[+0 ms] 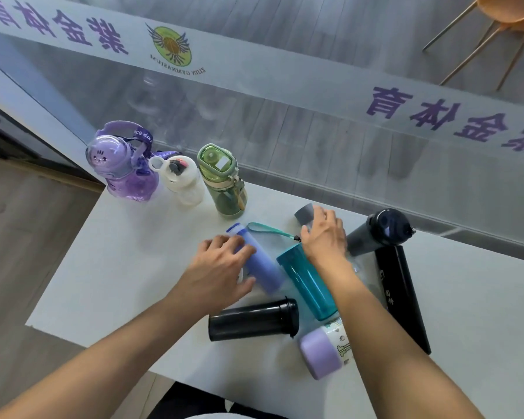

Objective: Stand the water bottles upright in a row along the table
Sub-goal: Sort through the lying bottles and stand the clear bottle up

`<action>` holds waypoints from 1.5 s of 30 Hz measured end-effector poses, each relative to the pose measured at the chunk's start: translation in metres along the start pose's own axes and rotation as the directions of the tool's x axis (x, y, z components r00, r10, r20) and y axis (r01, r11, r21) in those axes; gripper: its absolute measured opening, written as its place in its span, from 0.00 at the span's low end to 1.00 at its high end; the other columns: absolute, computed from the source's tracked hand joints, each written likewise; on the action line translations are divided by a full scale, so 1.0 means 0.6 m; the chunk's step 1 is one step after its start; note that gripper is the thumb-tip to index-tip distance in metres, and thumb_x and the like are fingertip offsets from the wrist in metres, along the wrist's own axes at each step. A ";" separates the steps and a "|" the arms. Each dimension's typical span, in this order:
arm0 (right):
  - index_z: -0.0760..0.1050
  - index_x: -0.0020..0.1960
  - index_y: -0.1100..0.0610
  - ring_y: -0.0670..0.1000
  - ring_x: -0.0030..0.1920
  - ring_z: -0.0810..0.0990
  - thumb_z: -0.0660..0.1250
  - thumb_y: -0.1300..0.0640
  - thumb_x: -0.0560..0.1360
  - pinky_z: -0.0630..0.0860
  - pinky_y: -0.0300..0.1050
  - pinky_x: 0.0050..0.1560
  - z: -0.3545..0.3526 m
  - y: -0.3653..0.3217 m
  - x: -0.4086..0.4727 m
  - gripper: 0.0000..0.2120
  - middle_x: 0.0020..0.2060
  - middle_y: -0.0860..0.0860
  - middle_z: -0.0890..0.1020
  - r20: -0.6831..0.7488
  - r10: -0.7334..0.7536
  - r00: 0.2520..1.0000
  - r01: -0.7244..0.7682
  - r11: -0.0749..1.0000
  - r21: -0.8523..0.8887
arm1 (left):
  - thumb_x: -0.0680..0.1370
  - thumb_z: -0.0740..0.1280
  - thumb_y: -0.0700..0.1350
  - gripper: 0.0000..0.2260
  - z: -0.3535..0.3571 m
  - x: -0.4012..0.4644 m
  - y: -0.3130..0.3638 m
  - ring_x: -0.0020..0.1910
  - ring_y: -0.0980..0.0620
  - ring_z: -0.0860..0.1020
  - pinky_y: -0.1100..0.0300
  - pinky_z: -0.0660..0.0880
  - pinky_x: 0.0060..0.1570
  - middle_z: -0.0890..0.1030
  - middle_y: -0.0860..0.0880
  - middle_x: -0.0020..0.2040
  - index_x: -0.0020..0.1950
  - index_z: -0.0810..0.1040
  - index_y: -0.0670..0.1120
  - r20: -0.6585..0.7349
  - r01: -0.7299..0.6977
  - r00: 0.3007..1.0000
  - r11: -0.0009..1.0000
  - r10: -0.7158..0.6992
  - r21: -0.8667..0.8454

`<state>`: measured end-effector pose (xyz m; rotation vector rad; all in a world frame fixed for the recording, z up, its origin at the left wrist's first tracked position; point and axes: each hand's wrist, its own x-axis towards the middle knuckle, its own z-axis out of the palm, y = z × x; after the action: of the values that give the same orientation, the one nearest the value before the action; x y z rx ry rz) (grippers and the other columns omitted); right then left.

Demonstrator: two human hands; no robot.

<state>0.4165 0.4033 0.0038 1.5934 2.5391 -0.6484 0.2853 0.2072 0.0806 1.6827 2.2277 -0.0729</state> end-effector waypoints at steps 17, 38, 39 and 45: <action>0.66 0.69 0.56 0.61 0.65 0.72 0.67 0.48 0.77 0.71 0.54 0.63 0.051 0.018 -0.018 0.25 0.64 0.59 0.74 0.214 0.151 0.965 -0.138 0.988 -0.073 | 0.81 0.59 0.53 0.32 0.061 0.116 0.058 0.76 0.31 0.53 0.36 0.67 0.64 0.61 0.35 0.74 0.78 0.42 0.64 0.454 -0.070 0.891 0.987 -0.003 0.144; 0.65 0.71 0.52 0.46 0.57 0.74 0.77 0.51 0.72 0.78 0.49 0.61 -0.014 -0.069 0.008 0.33 0.60 0.47 0.74 -0.154 -0.091 0.984 0.162 0.817 0.553 | 0.80 0.59 0.57 0.31 0.074 0.083 0.051 0.77 0.29 0.50 0.37 0.63 0.69 0.56 0.34 0.77 0.79 0.46 0.62 0.409 -0.081 0.912 0.993 0.039 0.085; 0.66 0.70 0.53 0.47 0.57 0.75 0.78 0.52 0.72 0.78 0.51 0.61 -0.015 -0.070 0.007 0.33 0.60 0.49 0.75 -0.158 -0.094 0.983 0.166 0.826 0.539 | 0.80 0.59 0.57 0.31 0.074 0.082 0.051 0.77 0.29 0.50 0.37 0.63 0.69 0.56 0.34 0.77 0.79 0.46 0.62 0.407 -0.080 0.912 0.993 0.039 0.084; 0.65 0.72 0.55 0.53 0.61 0.76 0.77 0.53 0.72 0.78 0.54 0.61 -0.017 -0.081 -0.004 0.33 0.63 0.55 0.76 -0.171 -0.121 0.978 0.191 0.855 0.482 | 0.81 0.60 0.56 0.31 0.072 0.079 0.050 0.77 0.29 0.51 0.37 0.63 0.69 0.57 0.34 0.77 0.79 0.47 0.61 0.393 -0.075 0.919 0.994 0.036 0.084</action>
<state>0.3767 0.3873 0.0287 1.6105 2.7766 -1.3554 0.3131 0.2491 0.0307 1.6109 1.9018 -0.4701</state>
